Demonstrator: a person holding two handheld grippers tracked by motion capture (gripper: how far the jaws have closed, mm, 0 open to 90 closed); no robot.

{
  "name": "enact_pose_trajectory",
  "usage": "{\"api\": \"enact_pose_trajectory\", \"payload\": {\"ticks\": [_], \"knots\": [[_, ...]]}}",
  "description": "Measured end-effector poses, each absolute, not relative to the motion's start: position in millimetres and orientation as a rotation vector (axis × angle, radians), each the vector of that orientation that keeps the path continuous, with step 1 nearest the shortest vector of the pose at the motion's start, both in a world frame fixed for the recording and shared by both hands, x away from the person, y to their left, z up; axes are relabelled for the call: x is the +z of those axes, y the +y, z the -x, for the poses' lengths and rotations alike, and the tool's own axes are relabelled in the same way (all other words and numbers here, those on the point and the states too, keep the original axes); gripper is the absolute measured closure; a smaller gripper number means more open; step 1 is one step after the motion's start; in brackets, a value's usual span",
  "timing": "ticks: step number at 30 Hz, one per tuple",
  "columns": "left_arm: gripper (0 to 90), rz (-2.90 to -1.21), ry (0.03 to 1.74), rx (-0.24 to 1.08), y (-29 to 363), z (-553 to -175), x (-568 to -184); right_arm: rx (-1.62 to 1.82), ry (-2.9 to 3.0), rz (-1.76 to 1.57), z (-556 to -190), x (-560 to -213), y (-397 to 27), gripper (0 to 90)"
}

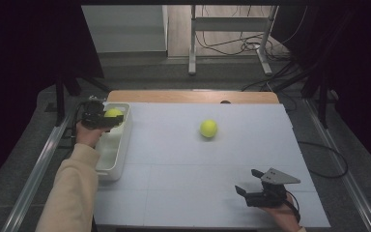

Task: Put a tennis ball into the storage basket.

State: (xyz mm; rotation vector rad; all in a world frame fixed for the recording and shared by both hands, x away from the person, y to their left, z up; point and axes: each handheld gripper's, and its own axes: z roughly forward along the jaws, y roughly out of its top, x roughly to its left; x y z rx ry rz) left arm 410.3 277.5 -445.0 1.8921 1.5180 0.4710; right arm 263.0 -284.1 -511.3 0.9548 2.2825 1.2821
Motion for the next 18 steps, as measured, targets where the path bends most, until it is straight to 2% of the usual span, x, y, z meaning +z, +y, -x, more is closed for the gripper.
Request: {"api": "enact_pose_trajectory", "payload": {"ticks": [13, 15, 18], "knots": [[24.8, -1.884, 1.508, 0.507, 276.1, -409.0, -442.9, 1.278, 2.28, -0.959, -263.1, -511.3, -284.2, 12.8], [18.1, -1.865, 1.5, 0.517, 275.7, -407.8, -440.1, 1.278, 2.28, -0.96, -263.1, -511.2, -284.2, 12.8], [14.5, -1.835, 1.482, 0.505, 273.9, -405.3, -435.0, 1.278, 2.279, -0.96, -263.1, -511.2, -284.1, 12.8]]}}
